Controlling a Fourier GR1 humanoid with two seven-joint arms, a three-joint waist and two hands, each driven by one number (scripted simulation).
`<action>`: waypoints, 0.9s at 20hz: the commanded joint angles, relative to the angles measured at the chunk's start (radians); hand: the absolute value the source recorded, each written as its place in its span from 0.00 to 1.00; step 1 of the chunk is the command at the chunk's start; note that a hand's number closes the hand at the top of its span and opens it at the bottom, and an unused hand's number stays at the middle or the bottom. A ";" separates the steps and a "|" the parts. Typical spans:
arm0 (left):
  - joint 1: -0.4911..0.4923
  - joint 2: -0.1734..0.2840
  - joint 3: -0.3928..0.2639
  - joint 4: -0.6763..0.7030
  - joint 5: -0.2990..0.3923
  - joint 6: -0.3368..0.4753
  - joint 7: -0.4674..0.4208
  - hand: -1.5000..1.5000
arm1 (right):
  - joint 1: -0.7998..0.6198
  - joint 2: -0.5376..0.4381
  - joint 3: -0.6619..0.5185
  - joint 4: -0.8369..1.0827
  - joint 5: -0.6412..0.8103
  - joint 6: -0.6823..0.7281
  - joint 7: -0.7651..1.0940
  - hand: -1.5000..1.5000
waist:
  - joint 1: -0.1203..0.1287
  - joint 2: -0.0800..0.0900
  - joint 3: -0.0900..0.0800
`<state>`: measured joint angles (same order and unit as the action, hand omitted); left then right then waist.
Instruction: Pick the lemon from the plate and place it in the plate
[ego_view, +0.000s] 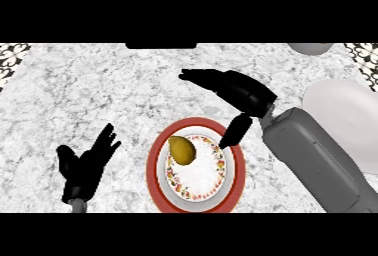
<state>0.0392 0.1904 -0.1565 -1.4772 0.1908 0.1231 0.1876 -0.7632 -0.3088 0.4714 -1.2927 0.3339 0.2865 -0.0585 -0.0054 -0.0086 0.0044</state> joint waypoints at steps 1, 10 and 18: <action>-0.003 -0.006 0.013 0.040 0.001 -0.020 -0.011 0.50 | 0.033 0.089 0.047 -0.101 0.075 -0.008 0.162 0.00 | 0.004 0.006 -0.005; -0.010 -0.001 0.042 0.017 0.005 -0.046 0.037 0.50 | 0.106 0.173 0.086 -0.081 0.215 0.047 0.220 0.00 | 0.009 0.008 -0.005; 0.050 -0.039 0.015 -0.005 -0.048 -0.041 0.023 0.50 | 0.175 0.225 0.050 -0.094 0.285 0.083 0.184 0.00 | 0.011 0.008 -0.004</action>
<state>0.0162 0.1600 -0.1165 -1.4516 0.1593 0.0882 0.1833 -0.5984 -0.1131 0.5475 -1.3844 0.5960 0.3468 0.1306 0.0034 -0.0050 0.0056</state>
